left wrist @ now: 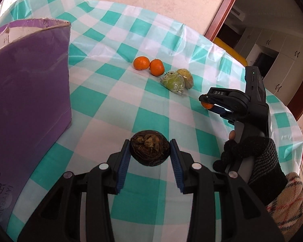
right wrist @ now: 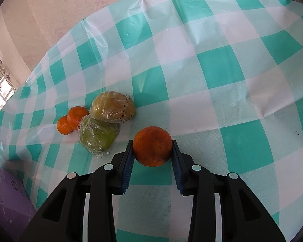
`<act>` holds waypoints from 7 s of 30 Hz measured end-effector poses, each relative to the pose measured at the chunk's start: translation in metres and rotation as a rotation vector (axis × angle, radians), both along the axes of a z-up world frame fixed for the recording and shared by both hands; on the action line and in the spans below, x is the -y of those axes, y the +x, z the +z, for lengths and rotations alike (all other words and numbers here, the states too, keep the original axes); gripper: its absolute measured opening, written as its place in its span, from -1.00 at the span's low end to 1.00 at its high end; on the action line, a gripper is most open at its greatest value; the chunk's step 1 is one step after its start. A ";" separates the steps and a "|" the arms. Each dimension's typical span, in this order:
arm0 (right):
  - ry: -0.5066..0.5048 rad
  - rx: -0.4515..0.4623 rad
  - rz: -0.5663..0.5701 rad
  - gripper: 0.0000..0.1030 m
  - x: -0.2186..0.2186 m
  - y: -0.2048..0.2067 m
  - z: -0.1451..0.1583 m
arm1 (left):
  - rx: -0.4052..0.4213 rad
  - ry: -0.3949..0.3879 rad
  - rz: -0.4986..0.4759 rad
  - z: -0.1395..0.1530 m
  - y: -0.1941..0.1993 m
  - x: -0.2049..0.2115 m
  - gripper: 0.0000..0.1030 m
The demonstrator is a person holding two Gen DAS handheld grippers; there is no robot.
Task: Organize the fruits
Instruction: 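Lift the dark fruit and orange with both tools toward the purple box, then open both tools over the purple box to drop the dark fruit and orange, then move both open tools back toward the remaining fruit on the table, then grasp the wrapped pear half with the right tool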
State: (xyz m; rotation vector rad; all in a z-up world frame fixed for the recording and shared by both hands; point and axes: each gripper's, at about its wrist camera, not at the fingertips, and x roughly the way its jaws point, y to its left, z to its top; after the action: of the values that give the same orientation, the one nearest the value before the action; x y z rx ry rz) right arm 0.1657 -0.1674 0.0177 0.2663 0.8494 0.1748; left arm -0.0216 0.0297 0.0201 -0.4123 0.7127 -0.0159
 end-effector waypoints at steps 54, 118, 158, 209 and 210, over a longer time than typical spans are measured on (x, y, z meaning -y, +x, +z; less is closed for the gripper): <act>0.040 0.250 0.276 -0.30 -0.059 -0.254 0.059 | 0.341 0.150 0.123 0.102 -0.152 -0.050 -0.23; -0.040 0.440 0.739 0.64 -0.223 -0.319 0.093 | -0.066 0.597 0.567 0.119 -0.196 -0.197 0.92; 0.089 0.105 -0.083 0.69 0.023 -0.103 0.030 | 0.049 0.015 -0.113 0.008 0.038 -0.001 0.96; -0.326 -0.027 0.045 0.19 -0.006 -0.023 -0.006 | -0.095 -0.014 -0.145 -0.003 0.061 0.001 0.96; -0.320 -0.025 0.043 0.18 -0.005 -0.023 -0.006 | -0.094 0.011 -0.144 -0.002 0.065 0.003 0.96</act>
State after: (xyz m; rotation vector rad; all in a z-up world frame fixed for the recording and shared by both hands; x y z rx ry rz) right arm 0.1427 -0.1625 0.0118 -0.0500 0.8950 0.0739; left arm 0.0431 0.0263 0.0178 -0.3523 0.8338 -0.1285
